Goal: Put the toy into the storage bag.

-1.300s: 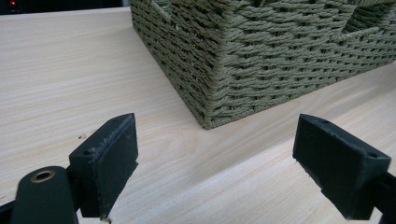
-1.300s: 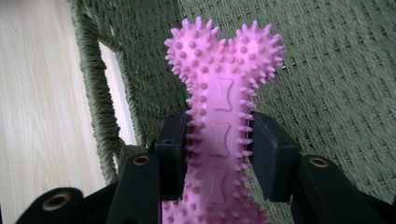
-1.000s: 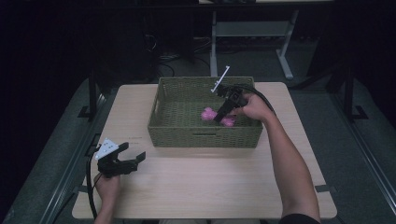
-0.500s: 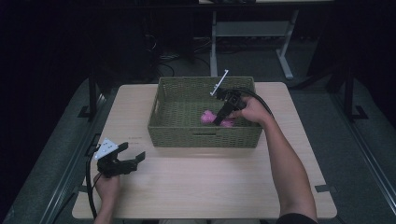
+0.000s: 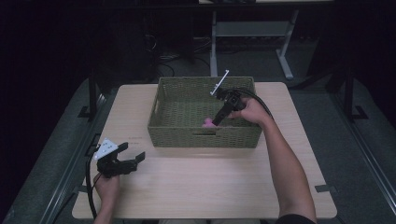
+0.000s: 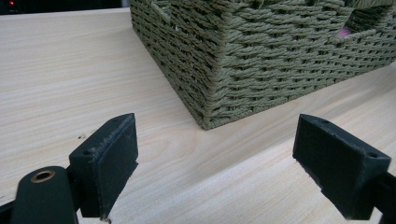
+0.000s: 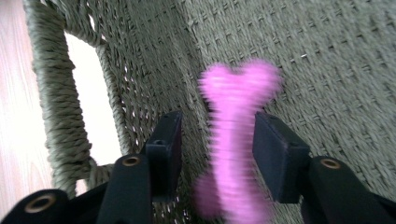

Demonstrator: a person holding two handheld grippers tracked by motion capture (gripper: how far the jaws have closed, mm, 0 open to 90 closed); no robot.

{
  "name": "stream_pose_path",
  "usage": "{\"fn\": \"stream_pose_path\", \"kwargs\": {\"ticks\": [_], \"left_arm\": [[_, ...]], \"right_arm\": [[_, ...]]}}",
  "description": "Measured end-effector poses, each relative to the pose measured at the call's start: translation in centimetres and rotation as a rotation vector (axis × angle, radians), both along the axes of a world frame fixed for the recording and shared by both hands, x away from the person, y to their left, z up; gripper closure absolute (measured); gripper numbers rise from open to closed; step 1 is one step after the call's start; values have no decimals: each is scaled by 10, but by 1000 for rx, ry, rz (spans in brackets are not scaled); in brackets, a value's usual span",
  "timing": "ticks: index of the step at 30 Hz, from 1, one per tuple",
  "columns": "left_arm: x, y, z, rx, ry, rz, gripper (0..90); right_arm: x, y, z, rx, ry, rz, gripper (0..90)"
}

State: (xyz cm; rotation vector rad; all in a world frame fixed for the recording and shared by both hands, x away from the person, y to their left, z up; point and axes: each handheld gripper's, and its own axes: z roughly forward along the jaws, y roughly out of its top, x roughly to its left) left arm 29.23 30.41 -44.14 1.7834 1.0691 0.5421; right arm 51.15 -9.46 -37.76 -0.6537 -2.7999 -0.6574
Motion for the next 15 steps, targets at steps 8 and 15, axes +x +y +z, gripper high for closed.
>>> {"fn": "stream_pose_path", "kwargs": {"ticks": [8,15], "left_arm": [[-1,-1,1,-10,-5,-6,136],[0,-2,0,1,-2,-10,136]], "right_arm": [[-15,-14,20,43,-47,-29,456],[-36,-29,48,88,-99,-39,428]]}}
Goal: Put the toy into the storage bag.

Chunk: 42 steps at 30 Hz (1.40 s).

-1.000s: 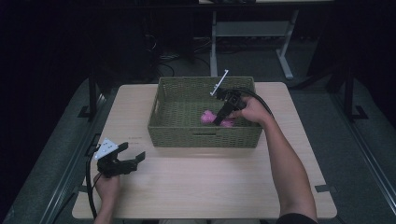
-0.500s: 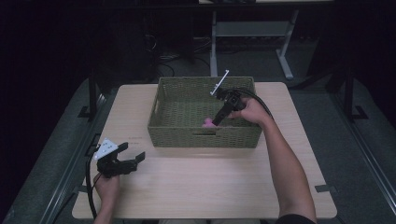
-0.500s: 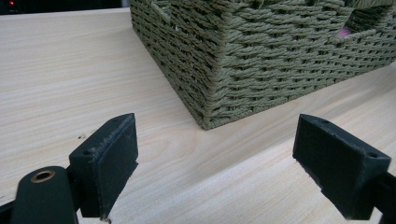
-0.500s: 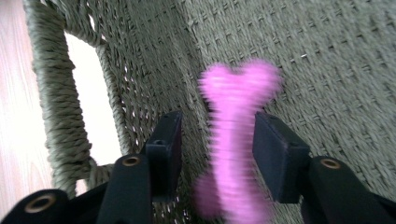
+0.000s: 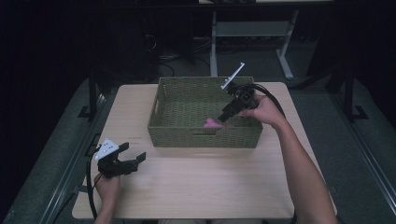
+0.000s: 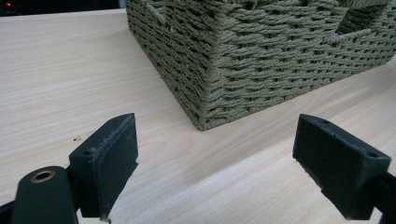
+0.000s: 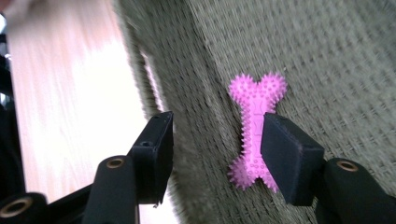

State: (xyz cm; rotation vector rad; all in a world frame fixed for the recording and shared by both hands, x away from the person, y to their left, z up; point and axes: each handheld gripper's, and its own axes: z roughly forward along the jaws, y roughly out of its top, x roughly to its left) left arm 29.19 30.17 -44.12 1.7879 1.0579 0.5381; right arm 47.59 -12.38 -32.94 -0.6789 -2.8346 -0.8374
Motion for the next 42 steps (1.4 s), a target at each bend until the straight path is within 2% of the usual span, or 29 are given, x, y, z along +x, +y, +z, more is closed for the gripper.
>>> {"fn": "stream_pose_path", "kwargs": {"ticks": [2,5,9,18,29,35,42], "left_arm": [[0,0,0,0,3,0,136],[-1,0,0,0,1,-1,136],[-1,-1,0,1,1,-1,136],[-1,-2,0,5,1,-7,136],[-1,-2,0,8,1,-6,136],[-1,-2,0,11,3,-6,136],[-2,-2,0,12,1,-6,136]], "right_arm": [[-7,-3,9,10,-17,0,406],[-12,-4,13,14,-20,6,400],[-27,-8,22,20,-42,10,375],[-48,-19,30,25,-70,6,359],[-63,-29,25,26,-74,2,344],[-69,-33,19,30,-60,-1,327],[-80,-40,13,44,-73,-9,312]]}}
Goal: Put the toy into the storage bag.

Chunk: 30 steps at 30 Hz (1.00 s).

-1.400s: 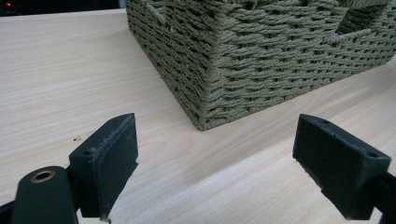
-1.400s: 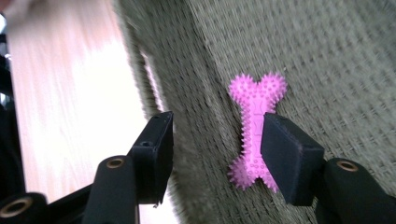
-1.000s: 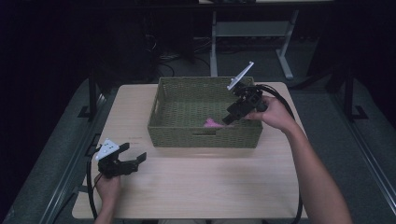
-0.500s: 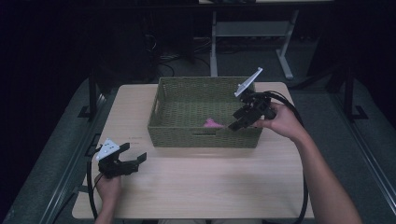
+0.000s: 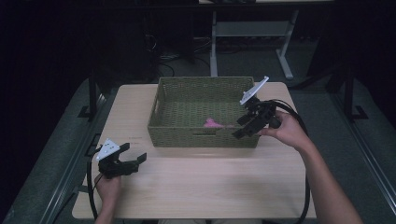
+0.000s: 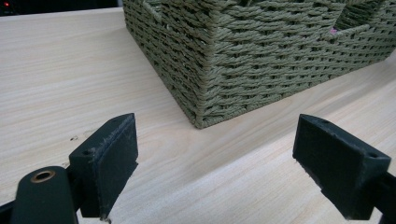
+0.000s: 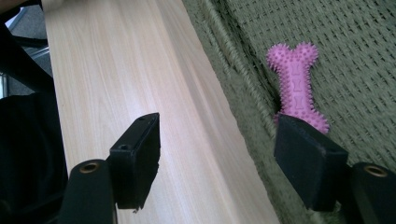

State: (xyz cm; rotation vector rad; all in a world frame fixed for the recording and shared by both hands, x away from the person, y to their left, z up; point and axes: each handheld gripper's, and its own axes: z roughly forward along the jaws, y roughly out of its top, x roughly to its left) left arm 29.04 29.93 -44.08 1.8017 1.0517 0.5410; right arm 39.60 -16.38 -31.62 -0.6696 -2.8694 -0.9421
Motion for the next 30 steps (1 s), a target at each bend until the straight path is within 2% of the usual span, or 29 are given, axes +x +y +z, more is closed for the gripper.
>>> {"fn": "stream_pose_path", "kwargs": {"ticks": [18,30], "left_arm": [[0,0,0,8,0,2,136],[0,0,0,10,-1,0,136]], "right_arm": [[-21,-14,-17,25,-10,-9,308],[-31,-29,-32,38,10,-44,295]]}}
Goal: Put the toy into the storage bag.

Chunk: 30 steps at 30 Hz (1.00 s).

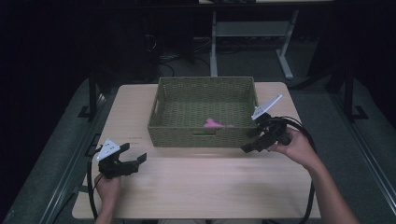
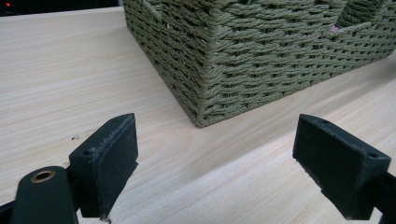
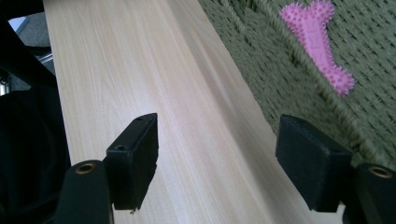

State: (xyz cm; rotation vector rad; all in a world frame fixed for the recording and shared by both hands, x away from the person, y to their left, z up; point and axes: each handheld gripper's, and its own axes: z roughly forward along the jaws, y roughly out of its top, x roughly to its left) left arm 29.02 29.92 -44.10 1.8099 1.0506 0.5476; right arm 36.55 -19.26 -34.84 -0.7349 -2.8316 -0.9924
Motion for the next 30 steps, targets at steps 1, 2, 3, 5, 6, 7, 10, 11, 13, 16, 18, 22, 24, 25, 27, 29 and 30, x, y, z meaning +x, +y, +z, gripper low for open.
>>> {"fn": "stream_pose_path", "kwargs": {"ticks": [1,2,3,5,6,7,10,11,13,16,18,22,24,25,27,29,30], "left_arm": [[0,0,0,0,0,0,136],[0,0,0,0,0,0,136],[0,0,0,0,0,0,136],[0,0,0,0,0,1,136],[0,0,0,0,0,1,136],[0,0,0,-1,0,0,136],[0,0,0,0,0,0,136],[0,0,0,1,0,-1,136],[0,0,0,1,-1,-1,136],[0,0,0,2,0,-1,136],[0,0,0,2,0,-1,136],[0,0,0,4,2,-2,136],[0,-1,0,5,1,-1,136],[0,-1,0,6,1,-1,136],[0,-1,0,6,1,-1,136],[0,-1,0,6,1,-1,136],[0,-1,0,6,2,-1,136]], "right_arm": [[0,0,0,0,0,0,295],[-1,-2,-3,2,3,-6,293],[-1,-2,-3,2,3,-6,293],[-3,-4,-6,2,6,-10,292],[-4,-7,-8,6,12,-18,291],[-4,-7,-8,6,12,-18,291],[-7,-12,-13,13,15,-29,289],[-7,-13,-14,12,18,-34,288],[-8,-14,-15,13,19,-37,287],[-11,-19,-21,14,24,-48,287],[-11,-21,-22,17,23,-53,287],[-14,-26,-27,19,30,-65,287],[-17,-30,-30,21,32,-72,287],[-17,-30,-30,21,32,-72,287],[-18,-32,-33,15,31,-77,282],[-19,-35,-35,18,34,-84,282],[-20,-36,-36,18,32,-86,282]]}}
